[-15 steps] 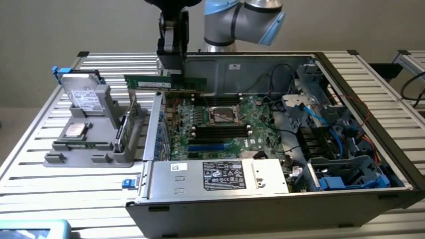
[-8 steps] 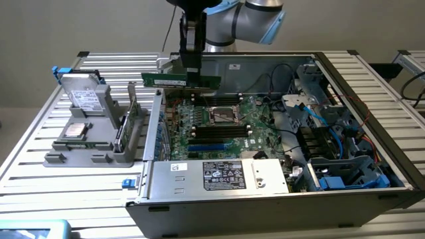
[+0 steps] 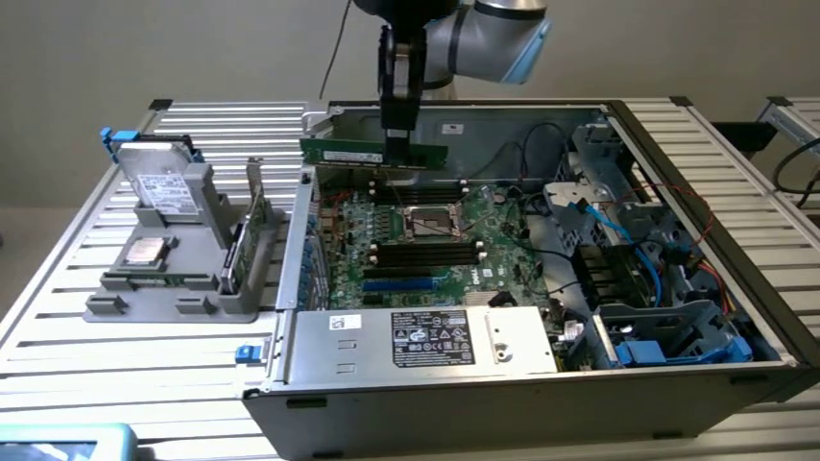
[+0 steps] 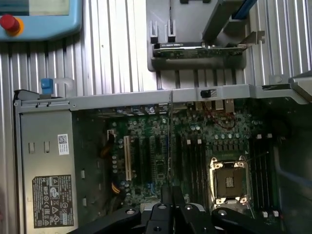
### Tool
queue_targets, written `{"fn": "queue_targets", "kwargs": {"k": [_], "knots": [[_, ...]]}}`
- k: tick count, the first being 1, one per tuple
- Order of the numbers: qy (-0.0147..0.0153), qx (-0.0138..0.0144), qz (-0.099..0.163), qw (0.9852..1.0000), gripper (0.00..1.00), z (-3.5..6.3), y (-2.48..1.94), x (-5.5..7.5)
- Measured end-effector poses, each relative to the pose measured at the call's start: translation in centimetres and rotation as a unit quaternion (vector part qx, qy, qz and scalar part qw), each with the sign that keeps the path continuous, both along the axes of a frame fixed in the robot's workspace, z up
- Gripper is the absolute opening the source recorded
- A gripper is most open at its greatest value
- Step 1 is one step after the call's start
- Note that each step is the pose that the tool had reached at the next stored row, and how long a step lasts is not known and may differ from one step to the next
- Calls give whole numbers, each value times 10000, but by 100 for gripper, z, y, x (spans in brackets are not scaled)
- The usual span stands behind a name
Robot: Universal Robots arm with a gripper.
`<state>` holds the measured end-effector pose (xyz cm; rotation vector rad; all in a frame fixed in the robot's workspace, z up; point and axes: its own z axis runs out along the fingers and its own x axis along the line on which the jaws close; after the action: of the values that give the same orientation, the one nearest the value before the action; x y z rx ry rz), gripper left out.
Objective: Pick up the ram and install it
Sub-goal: 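Pick up the ram and move it above insertion slot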
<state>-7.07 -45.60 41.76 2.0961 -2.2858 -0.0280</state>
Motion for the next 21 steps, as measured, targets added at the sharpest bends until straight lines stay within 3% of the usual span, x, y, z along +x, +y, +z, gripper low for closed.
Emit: {"fn": "queue_targets", "kwargs": {"k": [5, 9, 14, 21], "knots": [[21, 0, 2, 10000, 13, -43, 29, 174], [21, 0, 14, 10000, 13, -99, 79, 249], [22, -1, 241, 9997, 13, -152, 98, 260], [24, -2, 601, 9982, 13, -184, 106, 278]]}}
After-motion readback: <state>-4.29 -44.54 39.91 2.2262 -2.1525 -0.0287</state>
